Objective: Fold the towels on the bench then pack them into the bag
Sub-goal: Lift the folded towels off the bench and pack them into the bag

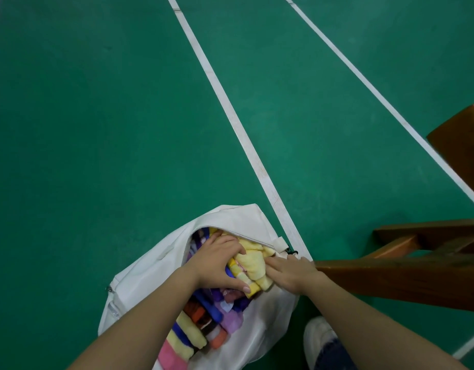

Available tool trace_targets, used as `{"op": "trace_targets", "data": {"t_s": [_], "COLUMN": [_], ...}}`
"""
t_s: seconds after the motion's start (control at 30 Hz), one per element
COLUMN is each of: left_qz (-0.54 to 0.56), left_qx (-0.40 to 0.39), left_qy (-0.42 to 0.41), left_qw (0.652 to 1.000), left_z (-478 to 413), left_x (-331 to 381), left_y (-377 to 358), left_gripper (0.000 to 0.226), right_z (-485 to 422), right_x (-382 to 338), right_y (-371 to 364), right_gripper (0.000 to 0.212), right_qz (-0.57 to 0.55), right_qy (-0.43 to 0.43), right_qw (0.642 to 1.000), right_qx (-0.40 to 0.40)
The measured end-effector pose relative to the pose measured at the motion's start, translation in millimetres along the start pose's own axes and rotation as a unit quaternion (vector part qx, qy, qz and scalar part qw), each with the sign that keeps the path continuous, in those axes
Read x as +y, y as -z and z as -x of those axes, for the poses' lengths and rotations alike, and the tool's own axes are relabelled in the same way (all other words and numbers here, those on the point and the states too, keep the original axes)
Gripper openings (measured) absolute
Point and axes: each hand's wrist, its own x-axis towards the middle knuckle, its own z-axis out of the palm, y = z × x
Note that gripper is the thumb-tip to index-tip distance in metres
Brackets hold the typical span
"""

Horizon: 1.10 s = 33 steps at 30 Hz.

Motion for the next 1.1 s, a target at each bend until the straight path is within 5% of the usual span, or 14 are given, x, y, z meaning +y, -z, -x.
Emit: {"op": "trace_targets", "data": {"t_s": [0.23, 0.63, 0.8, 1.0, 1.1], "left_qz": [0.006, 0.007, 0.002, -0.028, -0.026], "left_qx": [-0.002, -0.040, -0.062, -0.084, -0.080], "left_qy": [0.004, 0.029, 0.034, 0.033, 0.030], "left_qw": [1.000, 0.999, 0.998, 0.996, 0.996], "left_z": [2, 14, 23, 27, 27], "left_x": [0, 11, 13, 26, 26], "left_y": [0, 18, 18, 20, 20], "left_gripper": [0.085, 0.095, 0.109, 0.114, 0.123], "right_z": [6, 41, 66, 78, 82], "right_x": [3, 1, 8, 2, -1], "right_y": [17, 54, 60, 66, 69], "right_gripper": [0.063, 0.083, 0.083, 0.047, 0.068], "right_qz": [0.127, 0.015, 0.044, 0.072, 0.065], "right_qy": [0.015, 0.113, 0.109, 0.093, 0.098], "right_qw": [0.991, 0.993, 0.992, 0.993, 0.993], "right_qx": [-0.031, -0.038, -0.041, -0.005, -0.033]}}
